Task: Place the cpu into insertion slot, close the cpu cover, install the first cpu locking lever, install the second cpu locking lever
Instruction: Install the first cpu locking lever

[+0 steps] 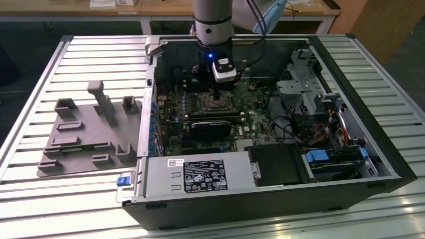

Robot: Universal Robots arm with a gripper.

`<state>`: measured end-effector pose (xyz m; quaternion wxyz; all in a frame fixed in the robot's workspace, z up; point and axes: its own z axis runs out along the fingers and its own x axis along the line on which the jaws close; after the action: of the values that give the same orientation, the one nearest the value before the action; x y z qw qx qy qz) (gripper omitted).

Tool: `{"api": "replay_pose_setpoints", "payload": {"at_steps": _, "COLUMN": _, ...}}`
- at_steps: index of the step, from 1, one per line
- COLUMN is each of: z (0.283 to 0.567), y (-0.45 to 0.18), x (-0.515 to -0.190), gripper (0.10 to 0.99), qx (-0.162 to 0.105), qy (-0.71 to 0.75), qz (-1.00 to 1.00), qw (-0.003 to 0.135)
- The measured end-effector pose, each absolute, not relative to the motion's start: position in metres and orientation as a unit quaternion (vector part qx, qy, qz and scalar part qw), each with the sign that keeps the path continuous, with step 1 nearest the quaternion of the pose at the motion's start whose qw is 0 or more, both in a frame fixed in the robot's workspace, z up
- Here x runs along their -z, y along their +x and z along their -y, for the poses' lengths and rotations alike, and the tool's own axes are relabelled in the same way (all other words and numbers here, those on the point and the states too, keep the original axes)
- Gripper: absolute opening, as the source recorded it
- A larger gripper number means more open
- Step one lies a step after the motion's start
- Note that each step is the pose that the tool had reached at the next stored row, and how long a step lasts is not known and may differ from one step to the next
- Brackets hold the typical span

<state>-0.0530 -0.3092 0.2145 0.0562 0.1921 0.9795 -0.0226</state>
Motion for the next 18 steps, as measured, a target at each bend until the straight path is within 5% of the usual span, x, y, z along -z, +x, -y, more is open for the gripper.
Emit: {"api": "replay_pose_setpoints", "payload": {"at_steps": 18, "z": 0.309, "y": -0.052, "x": -0.234, "gripper": 0.102, "qx": 0.021, "qy": 0.166, "qz": -0.984, "qw": 0.057}}
